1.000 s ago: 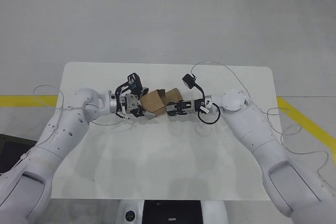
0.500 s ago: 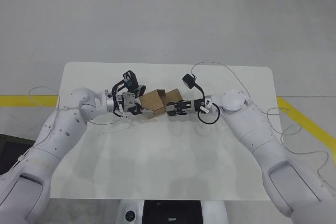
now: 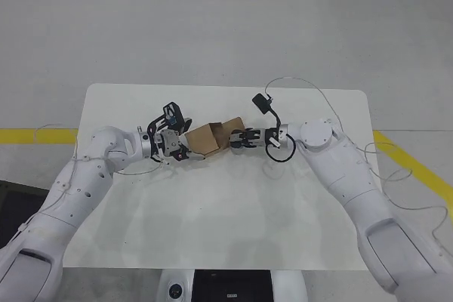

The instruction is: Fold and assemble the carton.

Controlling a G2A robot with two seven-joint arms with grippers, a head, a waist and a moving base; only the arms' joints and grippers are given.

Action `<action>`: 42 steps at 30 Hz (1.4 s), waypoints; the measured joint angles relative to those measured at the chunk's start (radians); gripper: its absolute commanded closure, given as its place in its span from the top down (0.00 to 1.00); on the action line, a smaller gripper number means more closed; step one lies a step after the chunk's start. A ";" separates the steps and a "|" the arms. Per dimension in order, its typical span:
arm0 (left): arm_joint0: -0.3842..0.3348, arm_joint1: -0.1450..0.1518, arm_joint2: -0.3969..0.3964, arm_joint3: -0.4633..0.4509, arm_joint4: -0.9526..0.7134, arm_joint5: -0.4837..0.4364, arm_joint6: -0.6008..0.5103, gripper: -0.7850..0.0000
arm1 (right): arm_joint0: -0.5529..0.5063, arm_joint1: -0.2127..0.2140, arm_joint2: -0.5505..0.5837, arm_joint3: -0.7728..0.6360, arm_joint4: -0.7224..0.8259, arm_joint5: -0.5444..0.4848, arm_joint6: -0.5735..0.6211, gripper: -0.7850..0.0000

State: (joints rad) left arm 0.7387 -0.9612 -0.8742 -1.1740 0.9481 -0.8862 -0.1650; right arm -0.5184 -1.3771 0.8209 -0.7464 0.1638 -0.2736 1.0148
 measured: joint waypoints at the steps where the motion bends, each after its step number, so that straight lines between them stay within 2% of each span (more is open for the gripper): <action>1: 0.010 0.002 -0.007 -0.010 0.006 0.002 0.005 1.00 | 0.002 -0.005 -0.007 0.004 -0.001 0.005 -0.001 0.00; 9: 0.044 0.016 -0.084 -0.083 0.025 0.024 0.099 1.00 | 0.018 -0.034 -0.041 0.039 0.010 0.000 0.004 0.00; 15: 0.068 0.028 -0.104 -0.077 0.083 -0.044 0.072 1.00 | 0.023 -0.040 -0.040 0.072 0.009 -0.005 0.006 0.00; 21: 0.074 0.037 -0.133 -0.063 0.192 -0.086 0.147 1.00 | 0.009 -0.021 -0.004 0.061 0.003 0.000 0.024 0.00; 26: 0.071 0.039 -0.143 -0.023 0.250 -0.107 0.202 1.00 | -0.031 0.007 0.035 -0.013 -0.014 0.028 0.056 0.00; 34: 0.009 0.009 -0.072 0.067 0.285 -0.123 0.249 1.00 | -0.114 0.028 0.052 -0.170 -0.041 0.103 0.068 0.00; 42: -0.059 -0.035 0.007 0.171 0.301 -0.126 0.318 1.00 | -0.127 0.023 0.034 -0.214 -0.061 0.129 0.039 0.00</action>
State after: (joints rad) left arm 0.6796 -0.9965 -0.8674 -1.0026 1.2496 -1.0126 0.1533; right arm -0.6450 -1.3545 0.8544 -0.9608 0.1024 -0.1442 1.0534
